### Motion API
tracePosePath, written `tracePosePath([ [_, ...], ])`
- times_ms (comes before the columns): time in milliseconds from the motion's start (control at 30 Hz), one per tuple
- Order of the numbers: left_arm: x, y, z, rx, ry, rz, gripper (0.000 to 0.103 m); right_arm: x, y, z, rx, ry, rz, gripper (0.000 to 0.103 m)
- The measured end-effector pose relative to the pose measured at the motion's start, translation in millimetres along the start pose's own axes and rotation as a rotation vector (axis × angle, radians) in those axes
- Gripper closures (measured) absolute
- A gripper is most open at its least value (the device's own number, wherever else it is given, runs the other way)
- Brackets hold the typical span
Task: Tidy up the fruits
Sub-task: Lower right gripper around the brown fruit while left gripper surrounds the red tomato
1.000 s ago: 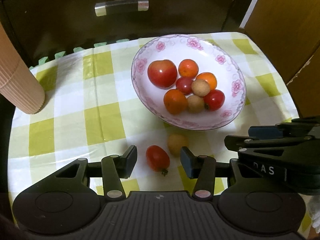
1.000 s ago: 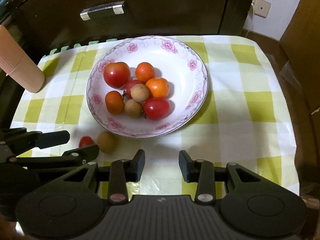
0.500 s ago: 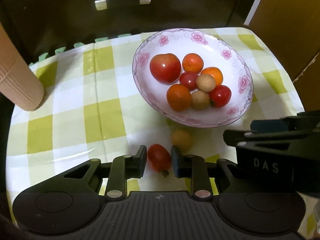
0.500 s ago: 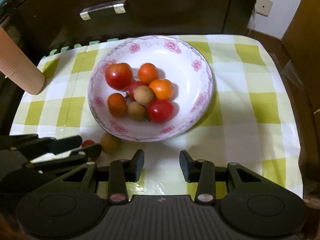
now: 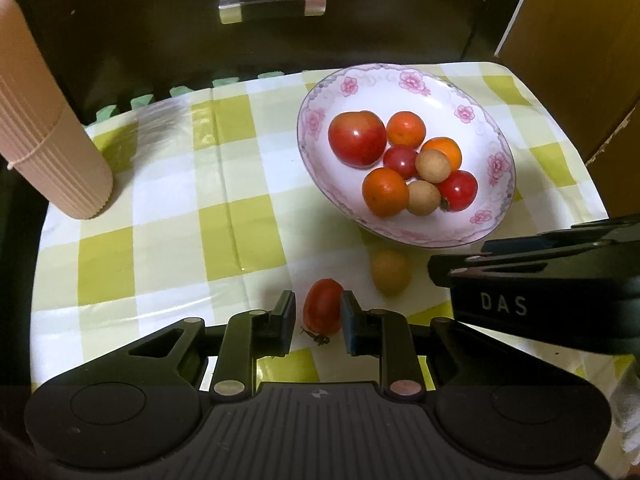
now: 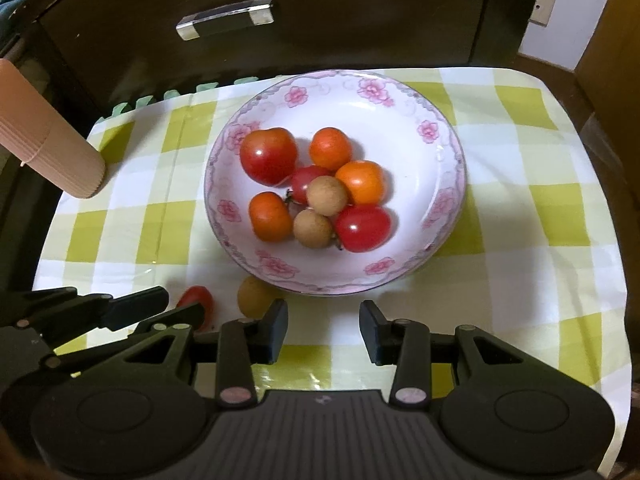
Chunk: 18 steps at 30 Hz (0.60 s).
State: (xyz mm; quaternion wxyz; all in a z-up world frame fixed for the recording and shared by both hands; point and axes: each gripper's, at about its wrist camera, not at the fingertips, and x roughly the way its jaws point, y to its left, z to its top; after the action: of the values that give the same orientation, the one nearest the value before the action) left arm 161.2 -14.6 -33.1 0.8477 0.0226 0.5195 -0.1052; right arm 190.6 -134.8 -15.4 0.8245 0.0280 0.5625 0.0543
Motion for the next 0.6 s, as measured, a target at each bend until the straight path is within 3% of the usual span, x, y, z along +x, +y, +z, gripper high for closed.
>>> tracePosePath([
  [233,1,3,-4,-0.007,0.004,-0.045,0.07,5,11,4,0.033,0.014,0.053,0.061],
  [433,2,8,-5,-0.011,0.001,-0.064,0.066,21,22,6,0.012,0.031,0.047,0.061],
  [600,3,8,-6,-0.002,0.005,-0.072,0.063,30,25,8,0.002,0.04,0.059,0.067],
])
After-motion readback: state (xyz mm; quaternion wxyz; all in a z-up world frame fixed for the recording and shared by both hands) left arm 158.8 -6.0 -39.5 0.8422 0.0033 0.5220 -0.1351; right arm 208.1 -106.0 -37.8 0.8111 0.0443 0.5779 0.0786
